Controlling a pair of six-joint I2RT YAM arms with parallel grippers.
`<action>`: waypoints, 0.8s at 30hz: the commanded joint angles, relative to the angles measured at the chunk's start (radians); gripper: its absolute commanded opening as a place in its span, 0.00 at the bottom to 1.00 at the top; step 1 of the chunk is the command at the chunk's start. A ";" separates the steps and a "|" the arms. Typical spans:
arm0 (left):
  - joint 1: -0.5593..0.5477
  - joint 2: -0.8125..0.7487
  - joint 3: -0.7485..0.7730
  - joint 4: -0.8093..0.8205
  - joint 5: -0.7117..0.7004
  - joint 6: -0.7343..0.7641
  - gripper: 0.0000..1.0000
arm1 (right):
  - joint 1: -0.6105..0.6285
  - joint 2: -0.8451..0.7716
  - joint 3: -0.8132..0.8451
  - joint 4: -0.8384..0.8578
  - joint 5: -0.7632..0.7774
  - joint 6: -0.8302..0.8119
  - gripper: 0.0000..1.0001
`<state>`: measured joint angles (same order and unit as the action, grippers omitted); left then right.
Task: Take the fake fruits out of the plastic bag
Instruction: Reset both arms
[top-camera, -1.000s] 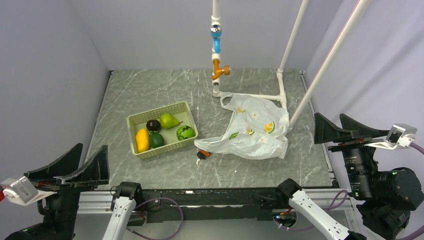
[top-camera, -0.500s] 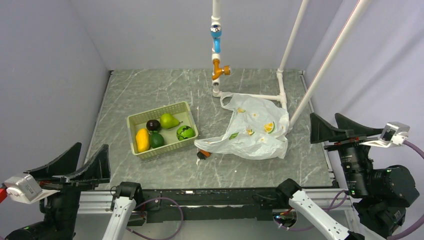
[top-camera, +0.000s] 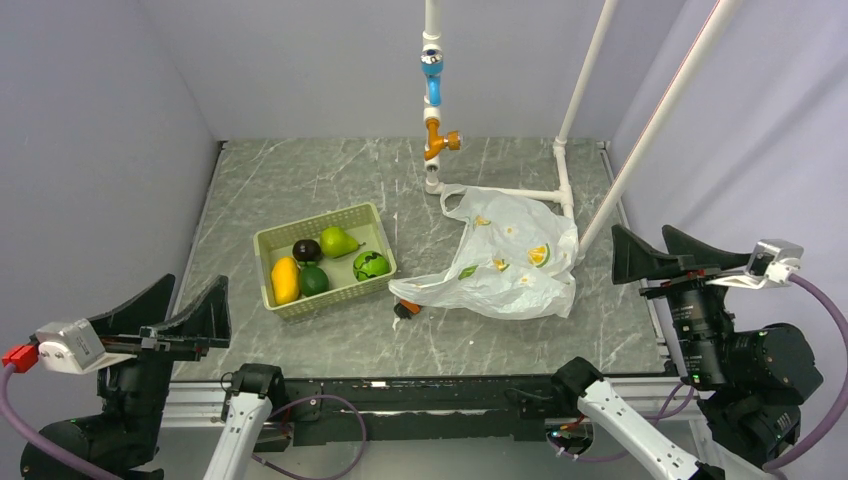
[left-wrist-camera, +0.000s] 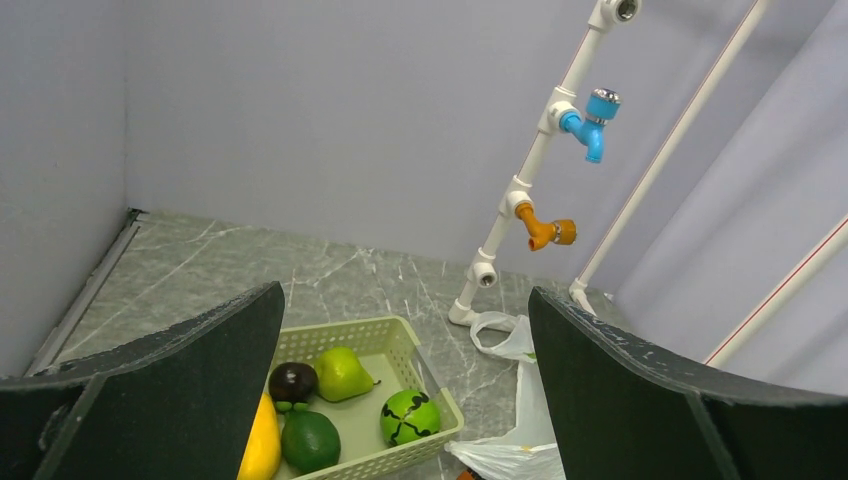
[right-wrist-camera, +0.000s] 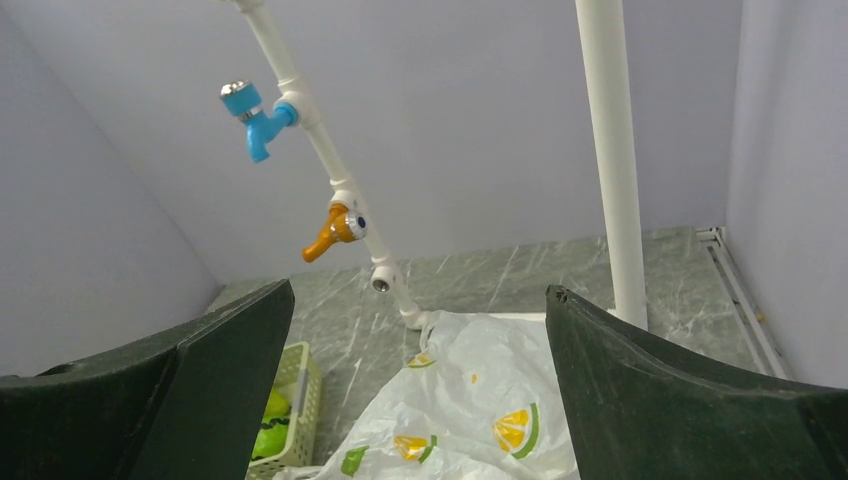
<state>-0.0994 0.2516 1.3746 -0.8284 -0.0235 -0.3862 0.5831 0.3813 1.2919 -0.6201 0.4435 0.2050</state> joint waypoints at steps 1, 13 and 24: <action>0.000 0.019 -0.002 0.036 0.007 0.000 0.99 | 0.000 -0.016 -0.014 0.045 0.001 -0.014 1.00; 0.000 0.011 -0.004 0.028 -0.007 0.009 0.99 | 0.001 -0.016 -0.020 0.054 0.000 -0.006 1.00; 0.000 0.019 -0.153 0.003 -0.006 -0.049 0.99 | 0.001 0.013 -0.117 -0.085 0.171 0.195 1.00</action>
<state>-0.0994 0.2504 1.2922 -0.8177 -0.0246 -0.3977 0.5831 0.3752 1.2587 -0.6426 0.5335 0.2871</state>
